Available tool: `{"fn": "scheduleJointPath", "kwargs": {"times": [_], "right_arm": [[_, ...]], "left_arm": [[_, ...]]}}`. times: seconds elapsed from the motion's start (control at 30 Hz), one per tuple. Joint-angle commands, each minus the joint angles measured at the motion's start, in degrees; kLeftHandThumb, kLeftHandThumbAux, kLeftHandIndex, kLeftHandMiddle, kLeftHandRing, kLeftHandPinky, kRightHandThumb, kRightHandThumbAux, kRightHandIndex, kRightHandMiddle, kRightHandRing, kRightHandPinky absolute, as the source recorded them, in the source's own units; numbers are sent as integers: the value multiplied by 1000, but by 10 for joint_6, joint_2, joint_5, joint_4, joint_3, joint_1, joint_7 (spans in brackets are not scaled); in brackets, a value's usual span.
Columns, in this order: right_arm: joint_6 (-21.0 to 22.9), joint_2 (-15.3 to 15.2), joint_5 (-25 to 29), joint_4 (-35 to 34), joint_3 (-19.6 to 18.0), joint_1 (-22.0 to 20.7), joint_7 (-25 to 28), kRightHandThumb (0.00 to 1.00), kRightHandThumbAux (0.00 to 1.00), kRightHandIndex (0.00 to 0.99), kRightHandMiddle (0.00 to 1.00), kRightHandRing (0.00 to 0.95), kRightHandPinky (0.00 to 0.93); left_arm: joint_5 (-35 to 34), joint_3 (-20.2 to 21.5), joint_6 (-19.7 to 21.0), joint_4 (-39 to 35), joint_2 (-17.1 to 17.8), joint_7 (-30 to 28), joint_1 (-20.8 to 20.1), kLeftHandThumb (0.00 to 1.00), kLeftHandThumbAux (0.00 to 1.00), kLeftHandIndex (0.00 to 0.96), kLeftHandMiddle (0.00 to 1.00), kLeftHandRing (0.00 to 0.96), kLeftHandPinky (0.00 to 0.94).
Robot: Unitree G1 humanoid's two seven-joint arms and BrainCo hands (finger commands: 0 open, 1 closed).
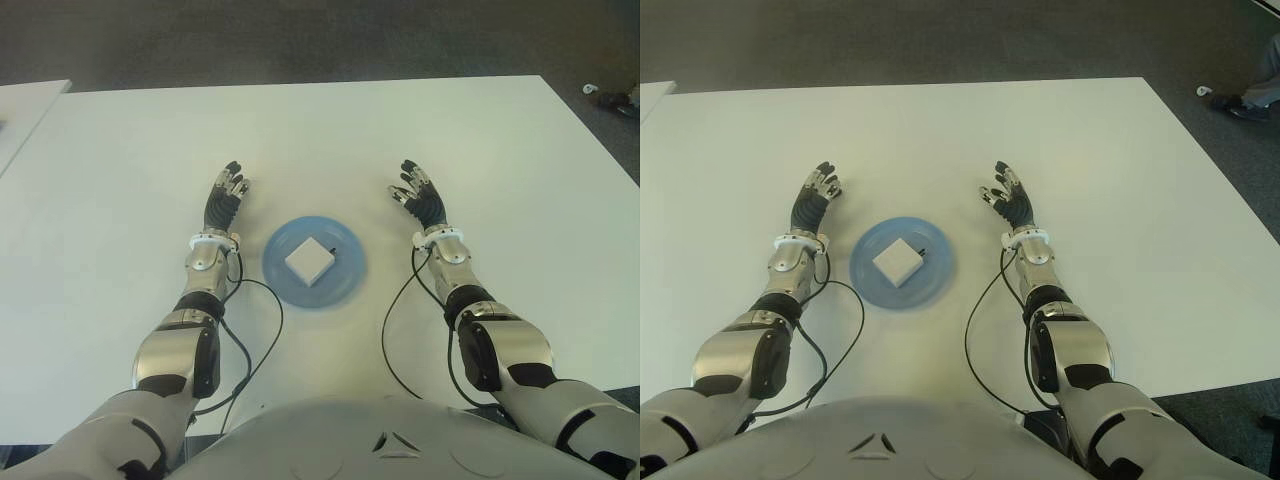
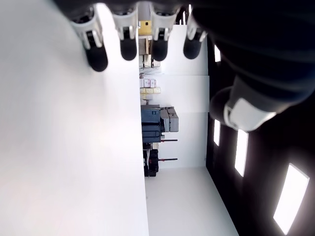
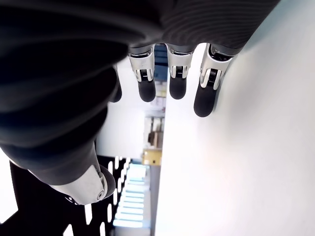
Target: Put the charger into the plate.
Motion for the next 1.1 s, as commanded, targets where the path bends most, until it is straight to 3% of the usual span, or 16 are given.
{"fn": "scheduleJointPath", "kwargs": {"times": [0.03,0.47,1.1], "right_arm": [[84,14,-8,41,6,40,17,36,769,0,13,8,26],[125,29,3,49,-13,11,-5,59,712,0,12,1,17],[138,46,12,48,-35,3,-21,68,652,0,22,1,24]], "left_arm": [[5,1,13,16,-2,8,4,0,536,0,0,0,0],[7,-2,19,18,-1,10,3,0,526,0,0,0,0],[9,-5,26,21,3,3,4,0,534,0,0,0,0]]}}
